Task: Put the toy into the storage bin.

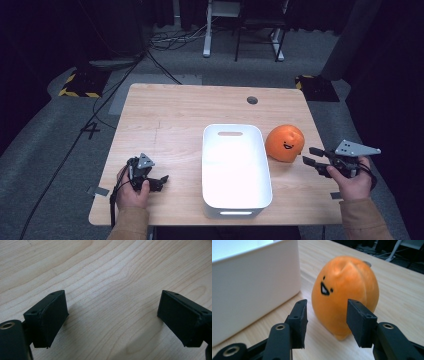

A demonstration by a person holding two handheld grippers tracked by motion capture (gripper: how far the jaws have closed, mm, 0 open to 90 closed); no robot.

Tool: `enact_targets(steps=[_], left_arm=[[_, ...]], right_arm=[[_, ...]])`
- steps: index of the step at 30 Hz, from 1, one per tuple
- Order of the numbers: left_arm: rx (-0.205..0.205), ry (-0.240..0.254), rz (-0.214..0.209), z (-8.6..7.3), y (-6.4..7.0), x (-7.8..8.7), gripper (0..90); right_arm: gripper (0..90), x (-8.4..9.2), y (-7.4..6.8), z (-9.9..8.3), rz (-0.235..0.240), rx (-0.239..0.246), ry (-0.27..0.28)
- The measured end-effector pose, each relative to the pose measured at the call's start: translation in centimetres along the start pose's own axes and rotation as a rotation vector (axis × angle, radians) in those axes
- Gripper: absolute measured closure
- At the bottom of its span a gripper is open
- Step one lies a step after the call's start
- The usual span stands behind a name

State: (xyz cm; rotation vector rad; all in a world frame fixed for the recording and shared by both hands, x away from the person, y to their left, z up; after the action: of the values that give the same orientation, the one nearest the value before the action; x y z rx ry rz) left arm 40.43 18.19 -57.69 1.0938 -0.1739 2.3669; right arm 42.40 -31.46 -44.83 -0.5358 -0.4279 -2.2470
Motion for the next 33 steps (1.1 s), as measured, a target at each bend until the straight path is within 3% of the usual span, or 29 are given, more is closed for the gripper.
enact_targets(steps=[9,14,19,24,30,33], left_arm=[[0.000,-0.001,-0.001,0.0,0.0,0.0,9.7],[0.000,-0.001,0.000,0.0,0.0,0.0,9.7],[-0.001,-0.001,-0.001,0.0,0.0,0.0,9.7],[-0.001,-0.001,-0.001,0.0,0.0,0.0,9.8],[-0.001,-0.001,-0.001,0.0,0.0,0.0,9.8],[-0.001,0.001,0.000,0.0,0.0,0.0,9.8]], right_arm=[[51.9,-1.4,1.9,2.5,0.028,-0.020,0.081],[53.6,-2.2,2.7,3.4,0.045,-0.028,0.106],[55.5,-3.5,3.6,4.2,0.045,-0.004,0.100],[55.8,-4.6,4.1,4.1,0.046,-0.010,0.098],[54.3,-6.2,4.7,3.5,0.061,-0.050,0.102],[67.0,-6.9,4.7,2.9,0.080,-0.070,0.097]])
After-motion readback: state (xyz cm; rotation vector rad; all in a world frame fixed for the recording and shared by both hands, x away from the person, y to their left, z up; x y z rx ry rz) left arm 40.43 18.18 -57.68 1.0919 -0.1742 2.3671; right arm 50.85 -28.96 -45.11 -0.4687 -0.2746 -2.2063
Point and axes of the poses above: each handheld gripper's, and its own axes: x roughly backward along the jaws, z roughly out of its top, y roughly to its right, the point moved 10 cm from there along -x, roughly forward along the jaws, and after that the axes turned 7 degrees about x, right-handed, at the moved point
